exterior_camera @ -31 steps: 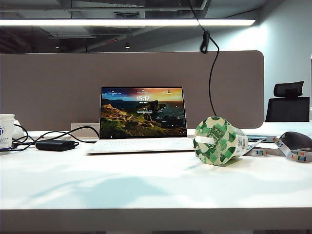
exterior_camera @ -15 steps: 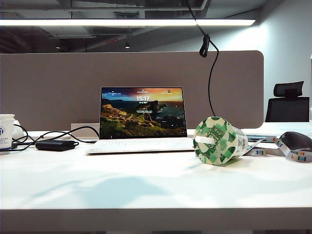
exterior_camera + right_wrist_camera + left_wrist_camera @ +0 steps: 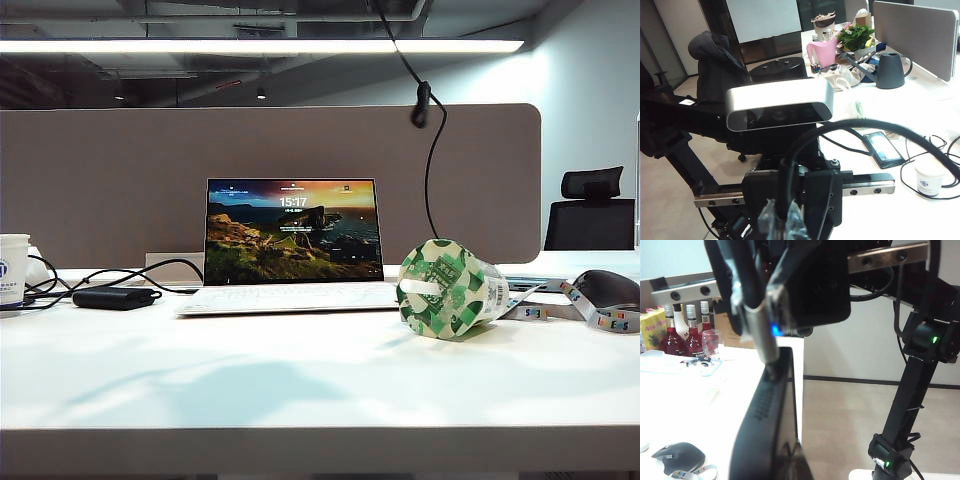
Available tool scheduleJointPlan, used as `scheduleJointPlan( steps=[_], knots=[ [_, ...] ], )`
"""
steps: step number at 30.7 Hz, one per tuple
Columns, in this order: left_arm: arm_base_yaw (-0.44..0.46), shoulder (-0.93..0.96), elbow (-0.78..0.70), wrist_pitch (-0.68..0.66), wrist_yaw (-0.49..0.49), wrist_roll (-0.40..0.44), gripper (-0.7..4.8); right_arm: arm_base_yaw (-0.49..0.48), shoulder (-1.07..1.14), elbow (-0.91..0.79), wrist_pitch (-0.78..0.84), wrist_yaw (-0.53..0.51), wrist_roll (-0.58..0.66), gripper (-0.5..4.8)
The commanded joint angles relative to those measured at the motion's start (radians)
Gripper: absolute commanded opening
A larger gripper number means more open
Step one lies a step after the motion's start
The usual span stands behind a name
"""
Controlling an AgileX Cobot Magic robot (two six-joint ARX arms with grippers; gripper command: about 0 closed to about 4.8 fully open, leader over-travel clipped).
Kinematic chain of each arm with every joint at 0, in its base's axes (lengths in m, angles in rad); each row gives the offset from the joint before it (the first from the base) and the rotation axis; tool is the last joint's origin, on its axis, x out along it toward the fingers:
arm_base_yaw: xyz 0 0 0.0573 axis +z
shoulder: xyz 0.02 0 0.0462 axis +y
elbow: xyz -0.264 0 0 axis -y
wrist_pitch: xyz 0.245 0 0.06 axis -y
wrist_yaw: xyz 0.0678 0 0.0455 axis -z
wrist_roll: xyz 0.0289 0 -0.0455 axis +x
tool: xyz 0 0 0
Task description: Pick up the black phone, pick up the charger plug, insert the charger plug into the phone's charging port, and finally place the connected phone back on the desk.
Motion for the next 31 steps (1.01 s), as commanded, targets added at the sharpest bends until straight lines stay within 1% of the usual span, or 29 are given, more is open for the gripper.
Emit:
scheduleJointPlan(
  steps=[1,8,11,15,21,25,31],
  knots=[
    [-0.001,-0.006,0.008,0.037,-0.008,-0.002,-0.07,0.003,-0.003,0.005,0.003,0.005,-0.007,-0.07],
    [-0.001,-0.006,0.008,0.051,-0.009,0.001,-0.07,0.004,-0.003,0.005,0.003,0.005,-0.007,-0.07],
    [-0.001,-0.006,0.008,0.055,-0.034,0.001,-0.07,0.004,-0.003,0.005,0.002,0.005,-0.024,-0.07],
    [-0.001,-0.006,0.008,0.089,-0.034,-0.003,-0.07,0.004,-0.003,0.005,0.002,0.005,-0.031,-0.07],
    [-0.001,-0.006,0.008,0.095,-0.034,-0.003,-0.07,0.004,-0.003,0.005,0.000,0.005,-0.039,-0.07],
    [-0.001,-0.006,0.008,0.095,-0.030,-0.016,-0.07,0.004,-0.003,0.005,-0.046,0.005,-0.080,-0.07],
    [-0.001,-0.006,0.008,0.095,-0.030,-0.018,-0.07,0.004,-0.003,0.005,-0.054,0.020,-0.081,-0.07]
  ],
)
